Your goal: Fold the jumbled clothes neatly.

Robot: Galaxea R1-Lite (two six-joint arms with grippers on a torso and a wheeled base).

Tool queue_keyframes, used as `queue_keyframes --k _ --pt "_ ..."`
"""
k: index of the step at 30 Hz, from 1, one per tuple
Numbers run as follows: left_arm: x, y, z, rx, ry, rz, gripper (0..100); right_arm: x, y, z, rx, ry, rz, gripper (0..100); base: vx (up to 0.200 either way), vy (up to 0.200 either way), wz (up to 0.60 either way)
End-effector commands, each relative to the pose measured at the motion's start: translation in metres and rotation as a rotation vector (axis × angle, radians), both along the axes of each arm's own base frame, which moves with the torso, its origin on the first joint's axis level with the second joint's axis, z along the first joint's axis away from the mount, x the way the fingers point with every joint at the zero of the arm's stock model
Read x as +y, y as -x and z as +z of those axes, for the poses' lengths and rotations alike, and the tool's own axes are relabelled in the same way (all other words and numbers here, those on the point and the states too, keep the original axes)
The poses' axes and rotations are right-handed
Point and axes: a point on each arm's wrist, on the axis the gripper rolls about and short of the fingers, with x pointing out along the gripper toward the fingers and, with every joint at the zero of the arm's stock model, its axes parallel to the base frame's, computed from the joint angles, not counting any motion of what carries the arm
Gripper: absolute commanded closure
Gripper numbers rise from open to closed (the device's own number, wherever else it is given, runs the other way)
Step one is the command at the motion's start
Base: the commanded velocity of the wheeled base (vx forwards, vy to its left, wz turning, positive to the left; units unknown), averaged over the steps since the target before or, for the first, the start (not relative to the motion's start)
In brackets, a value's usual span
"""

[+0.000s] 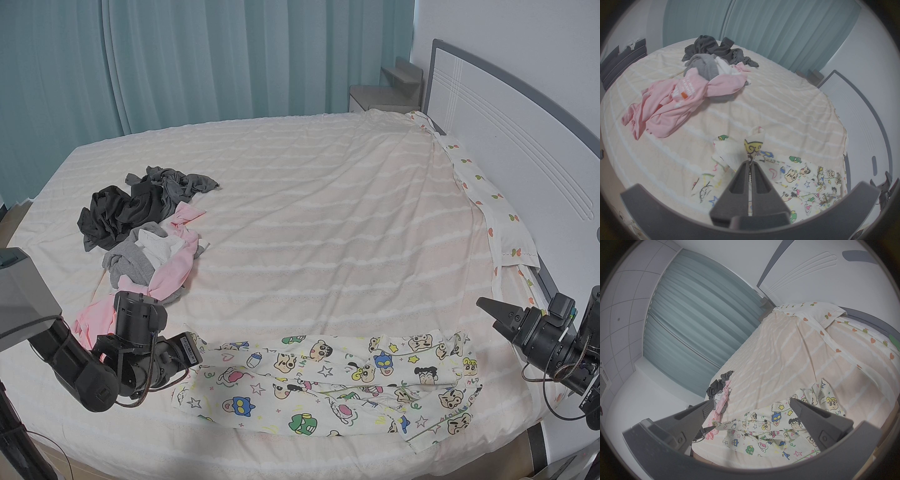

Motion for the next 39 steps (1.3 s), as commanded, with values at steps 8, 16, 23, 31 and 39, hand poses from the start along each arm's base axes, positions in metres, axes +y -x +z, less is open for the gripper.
queue_keyframes --k 8,16,23,31,39 --pt "0.017 -0.004 -0.051 0.041 -0.085 0.010 100 0.000 0.000 0.000 0.000 0.000 0.001 0 0.000 0.000 0.00" --pt "0.020 0.007 -0.077 0.042 -0.094 0.002 100 0.000 0.000 -0.001 0.007 0.000 0.002 0 0.000 0.000 0.00" --pt "0.022 0.011 -0.075 0.008 -0.083 0.006 100 0.000 0.000 -0.001 0.008 0.000 0.002 0 0.000 0.000 0.00" --pt "0.022 0.011 -0.073 -0.005 -0.078 0.009 0 0.000 0.001 0.000 0.002 -0.001 0.000 0 0.000 0.000 0.00" --pt "0.033 0.011 -0.038 -0.143 -0.035 0.049 0 0.000 0.001 0.000 -0.002 0.001 0.000 0 0.000 0.000 0.00"
